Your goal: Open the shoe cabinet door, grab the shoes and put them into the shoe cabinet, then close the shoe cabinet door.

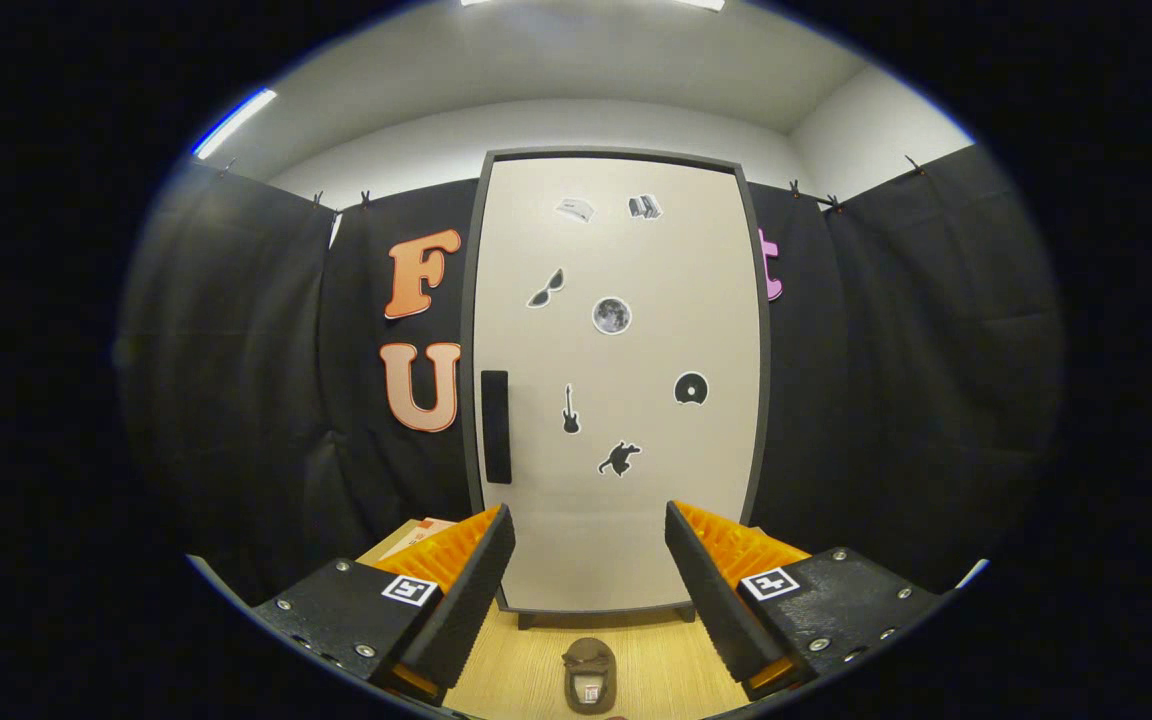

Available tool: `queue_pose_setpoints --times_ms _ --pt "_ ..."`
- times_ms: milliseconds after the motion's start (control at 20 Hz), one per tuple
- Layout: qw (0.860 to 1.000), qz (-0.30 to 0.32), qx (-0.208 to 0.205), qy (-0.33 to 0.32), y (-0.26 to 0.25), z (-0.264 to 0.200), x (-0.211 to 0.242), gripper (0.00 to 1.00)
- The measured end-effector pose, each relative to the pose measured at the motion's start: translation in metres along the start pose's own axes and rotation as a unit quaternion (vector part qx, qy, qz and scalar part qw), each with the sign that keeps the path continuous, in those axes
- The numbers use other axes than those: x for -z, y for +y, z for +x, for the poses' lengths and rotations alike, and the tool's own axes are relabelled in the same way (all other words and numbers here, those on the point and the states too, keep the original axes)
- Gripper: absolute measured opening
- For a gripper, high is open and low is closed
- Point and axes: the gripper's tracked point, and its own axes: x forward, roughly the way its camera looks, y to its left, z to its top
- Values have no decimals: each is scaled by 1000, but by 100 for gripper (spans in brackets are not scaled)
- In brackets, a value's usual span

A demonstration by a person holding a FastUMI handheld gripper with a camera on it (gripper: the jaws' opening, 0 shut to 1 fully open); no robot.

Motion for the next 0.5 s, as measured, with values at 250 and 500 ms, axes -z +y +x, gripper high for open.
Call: queue_pose_setpoints --times_ms 250,500 --pt "1000 -1 -5 -2 26 22 -1 95" --pt "1000 -6 -25 -1 63 60 -3 95"
